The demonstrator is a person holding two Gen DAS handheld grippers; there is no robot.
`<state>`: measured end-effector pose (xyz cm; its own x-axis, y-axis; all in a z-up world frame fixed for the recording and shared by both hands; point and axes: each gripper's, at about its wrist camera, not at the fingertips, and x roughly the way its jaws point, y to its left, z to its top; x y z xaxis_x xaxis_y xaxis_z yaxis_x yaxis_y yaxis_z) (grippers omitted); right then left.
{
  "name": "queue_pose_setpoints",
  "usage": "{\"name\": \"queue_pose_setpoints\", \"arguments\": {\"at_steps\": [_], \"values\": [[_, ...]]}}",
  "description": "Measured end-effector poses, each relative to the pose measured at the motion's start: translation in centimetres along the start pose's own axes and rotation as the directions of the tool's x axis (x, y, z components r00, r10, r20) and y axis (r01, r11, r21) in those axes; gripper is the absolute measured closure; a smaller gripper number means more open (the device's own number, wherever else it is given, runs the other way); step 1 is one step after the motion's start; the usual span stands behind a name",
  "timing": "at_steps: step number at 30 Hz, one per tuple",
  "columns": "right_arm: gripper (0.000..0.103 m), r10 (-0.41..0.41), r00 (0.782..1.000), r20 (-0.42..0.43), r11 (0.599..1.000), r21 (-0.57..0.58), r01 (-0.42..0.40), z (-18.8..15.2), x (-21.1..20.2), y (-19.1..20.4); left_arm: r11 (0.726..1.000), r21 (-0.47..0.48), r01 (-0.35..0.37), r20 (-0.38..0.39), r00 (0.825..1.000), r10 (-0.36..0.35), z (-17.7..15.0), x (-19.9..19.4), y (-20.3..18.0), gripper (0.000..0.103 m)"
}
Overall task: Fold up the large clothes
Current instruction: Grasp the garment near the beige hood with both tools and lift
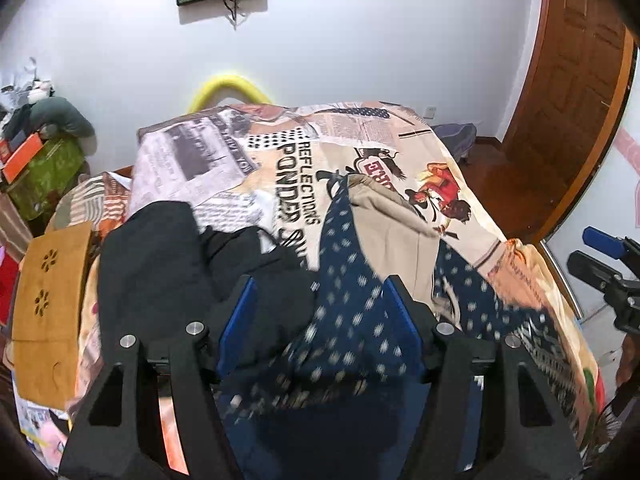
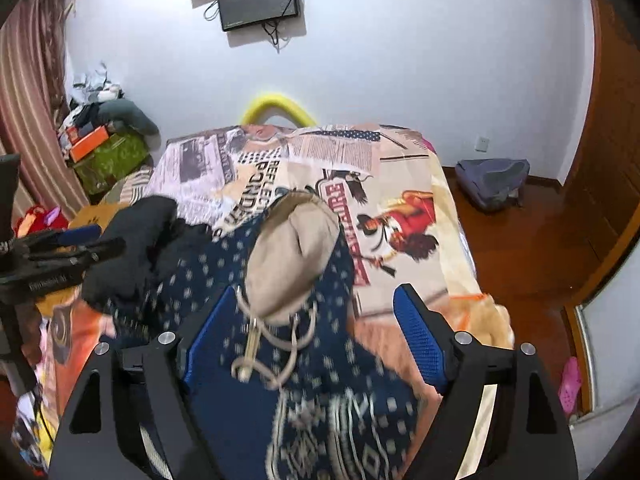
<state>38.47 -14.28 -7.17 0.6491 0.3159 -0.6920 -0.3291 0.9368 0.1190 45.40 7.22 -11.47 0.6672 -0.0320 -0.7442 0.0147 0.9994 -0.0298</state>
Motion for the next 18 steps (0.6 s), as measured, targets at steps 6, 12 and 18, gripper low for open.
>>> {"name": "queue_pose_setpoints", "arguments": {"at_steps": [6,12,18], "values": [[0.025,-0.007,0.993,-0.115,0.996,0.093,0.018,2.1,7.2,-1.8,1.000,-0.018,0.023,-0.079,0.997,-0.025,2.7,6.5,-1.3,0.039],[0.025,0.003,0.971,-0.239,0.985,0.169,0.038,2.0,14.6,-3.8,1.000,-0.024,-0.013,-0.139,0.990,0.009,3.3,13.1,-1.8,0.039],[0.025,-0.012,0.948,-0.318,0.985,0.162,0.067,1.3,20.0,-4.7,0.998,-0.057,-0.015,-0.203,0.979,0.003,2.9,18.8,-1.1,0.039]]}}
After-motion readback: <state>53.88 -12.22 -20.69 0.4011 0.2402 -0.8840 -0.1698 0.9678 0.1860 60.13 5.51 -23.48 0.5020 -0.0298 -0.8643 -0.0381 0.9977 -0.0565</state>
